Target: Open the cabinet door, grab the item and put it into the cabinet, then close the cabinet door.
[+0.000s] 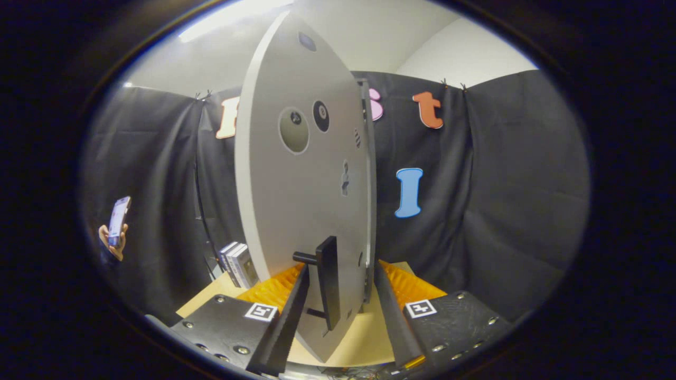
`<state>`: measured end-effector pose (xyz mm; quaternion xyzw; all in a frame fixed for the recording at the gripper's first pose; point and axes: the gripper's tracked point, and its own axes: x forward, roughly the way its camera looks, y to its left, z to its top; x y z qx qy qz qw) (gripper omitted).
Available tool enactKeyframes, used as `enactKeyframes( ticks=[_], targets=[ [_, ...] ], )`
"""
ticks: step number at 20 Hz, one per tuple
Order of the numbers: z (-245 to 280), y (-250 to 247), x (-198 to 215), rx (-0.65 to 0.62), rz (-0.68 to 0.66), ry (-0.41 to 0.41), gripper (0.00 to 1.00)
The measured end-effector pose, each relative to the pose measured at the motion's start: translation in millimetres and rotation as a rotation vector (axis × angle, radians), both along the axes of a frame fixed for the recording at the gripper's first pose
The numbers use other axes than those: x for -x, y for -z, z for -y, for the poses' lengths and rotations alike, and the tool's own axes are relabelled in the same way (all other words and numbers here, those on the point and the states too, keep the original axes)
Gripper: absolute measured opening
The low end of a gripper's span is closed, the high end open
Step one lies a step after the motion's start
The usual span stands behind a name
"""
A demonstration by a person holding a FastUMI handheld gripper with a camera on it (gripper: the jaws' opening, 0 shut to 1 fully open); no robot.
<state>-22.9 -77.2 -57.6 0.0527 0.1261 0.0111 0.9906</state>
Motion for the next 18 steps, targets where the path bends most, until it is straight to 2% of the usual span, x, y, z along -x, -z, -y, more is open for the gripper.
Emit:
enactKeyframes(
  ticks=[8, 13, 18],
  targets=[
    [-40.3, 9.8, -28.4, -0.021, -0.009, -0.115, 0.74],
    [-39.6, 7.9, -21.3, 0.018, -0.017, -0.058, 0.74],
    [-55.5, 18.3, -17.0, 0.032, -0.038, -0.096, 0.74]
  ],
)
